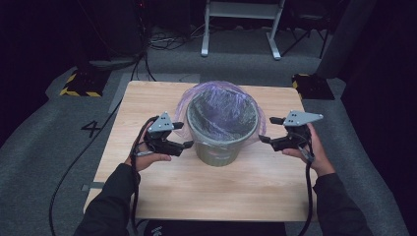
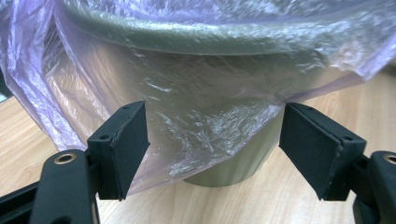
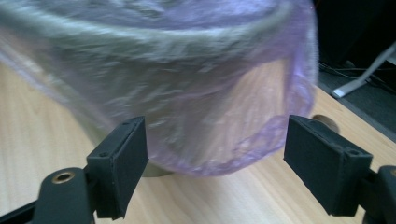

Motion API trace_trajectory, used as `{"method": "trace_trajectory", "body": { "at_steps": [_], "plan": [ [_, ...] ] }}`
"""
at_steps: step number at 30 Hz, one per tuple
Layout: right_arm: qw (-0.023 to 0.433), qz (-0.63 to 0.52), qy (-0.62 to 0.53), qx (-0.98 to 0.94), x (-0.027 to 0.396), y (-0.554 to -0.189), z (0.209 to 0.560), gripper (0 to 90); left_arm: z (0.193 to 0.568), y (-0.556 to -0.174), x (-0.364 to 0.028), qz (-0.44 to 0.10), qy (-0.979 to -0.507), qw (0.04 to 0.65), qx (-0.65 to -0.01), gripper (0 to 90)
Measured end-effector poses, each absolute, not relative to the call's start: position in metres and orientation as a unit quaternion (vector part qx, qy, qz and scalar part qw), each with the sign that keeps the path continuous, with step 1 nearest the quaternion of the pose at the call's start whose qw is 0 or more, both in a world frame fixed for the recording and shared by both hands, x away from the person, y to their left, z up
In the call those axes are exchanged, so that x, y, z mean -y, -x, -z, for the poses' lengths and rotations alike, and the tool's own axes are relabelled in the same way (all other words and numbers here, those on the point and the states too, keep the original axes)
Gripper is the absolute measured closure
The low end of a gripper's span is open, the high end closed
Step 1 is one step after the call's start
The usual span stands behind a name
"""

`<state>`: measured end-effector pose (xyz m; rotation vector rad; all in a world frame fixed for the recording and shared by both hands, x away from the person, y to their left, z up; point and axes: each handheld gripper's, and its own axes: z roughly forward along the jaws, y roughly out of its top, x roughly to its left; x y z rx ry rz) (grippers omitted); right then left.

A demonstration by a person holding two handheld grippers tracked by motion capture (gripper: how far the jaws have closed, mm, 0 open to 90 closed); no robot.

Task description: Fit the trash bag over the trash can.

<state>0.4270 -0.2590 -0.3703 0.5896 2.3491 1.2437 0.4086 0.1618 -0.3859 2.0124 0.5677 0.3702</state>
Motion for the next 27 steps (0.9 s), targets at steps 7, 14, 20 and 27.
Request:
{"method": "trace_trajectory", "body": {
  "at_steps": [7, 14, 20, 27],
  "plan": [
    [0.22, -0.432, -0.179, -0.856, 0.237, -0.409, 0.382, 23.4, 0.389, -0.415, -0.161, -0.159, -0.827, 0.482, -0.241, 37.0],
    [0.203, -0.437, -0.173, -0.859, 0.227, -0.408, 0.391, 68.7, 0.39, -0.416, -0.16, -0.176, -0.831, 0.475, -0.231, 70.4],
    [0.201, -0.428, -0.168, -0.865, 0.227, -0.403, 0.393, 88.6, 0.395, -0.411, -0.159, -0.181, -0.83, 0.478, -0.223, 88.9],
    [0.186, -0.405, -0.163, -0.88, 0.227, -0.399, 0.403, 90.0, 0.409, -0.408, -0.157, -0.169, -0.845, 0.457, -0.219, 89.3]
  ]
}}
